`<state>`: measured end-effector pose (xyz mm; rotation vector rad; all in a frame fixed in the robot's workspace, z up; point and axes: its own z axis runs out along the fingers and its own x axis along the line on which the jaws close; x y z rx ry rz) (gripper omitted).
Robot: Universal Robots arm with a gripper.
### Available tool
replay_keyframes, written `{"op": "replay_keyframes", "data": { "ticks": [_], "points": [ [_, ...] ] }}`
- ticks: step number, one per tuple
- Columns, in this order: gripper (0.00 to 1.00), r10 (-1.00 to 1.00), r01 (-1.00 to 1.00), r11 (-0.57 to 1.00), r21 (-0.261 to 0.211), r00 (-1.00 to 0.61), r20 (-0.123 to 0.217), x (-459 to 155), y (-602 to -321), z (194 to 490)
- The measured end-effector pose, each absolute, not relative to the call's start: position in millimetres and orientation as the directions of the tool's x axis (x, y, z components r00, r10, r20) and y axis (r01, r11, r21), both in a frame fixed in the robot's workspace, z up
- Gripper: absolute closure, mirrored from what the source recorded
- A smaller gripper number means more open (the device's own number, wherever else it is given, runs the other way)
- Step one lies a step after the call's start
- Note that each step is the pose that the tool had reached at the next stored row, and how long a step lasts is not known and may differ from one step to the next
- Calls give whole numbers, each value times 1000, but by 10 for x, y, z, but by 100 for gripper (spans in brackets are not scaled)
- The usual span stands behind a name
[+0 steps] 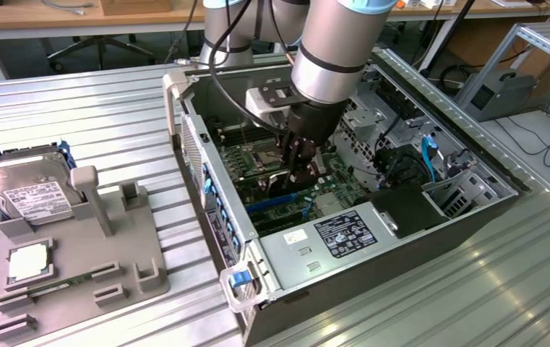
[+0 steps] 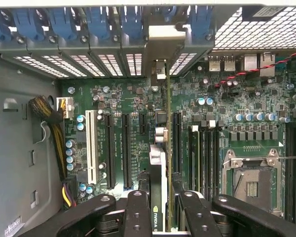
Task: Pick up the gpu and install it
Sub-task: 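Insert the gpu into the slot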
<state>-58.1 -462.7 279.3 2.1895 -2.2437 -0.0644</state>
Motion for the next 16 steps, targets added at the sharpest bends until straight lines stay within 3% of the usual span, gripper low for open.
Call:
{"op": "replay_keyframes", "data": {
  "ticks": [16],
  "points": [
    [73, -999, -999, 24, 32, -25, -24, -614, -4627, 2743]
  ]
}}
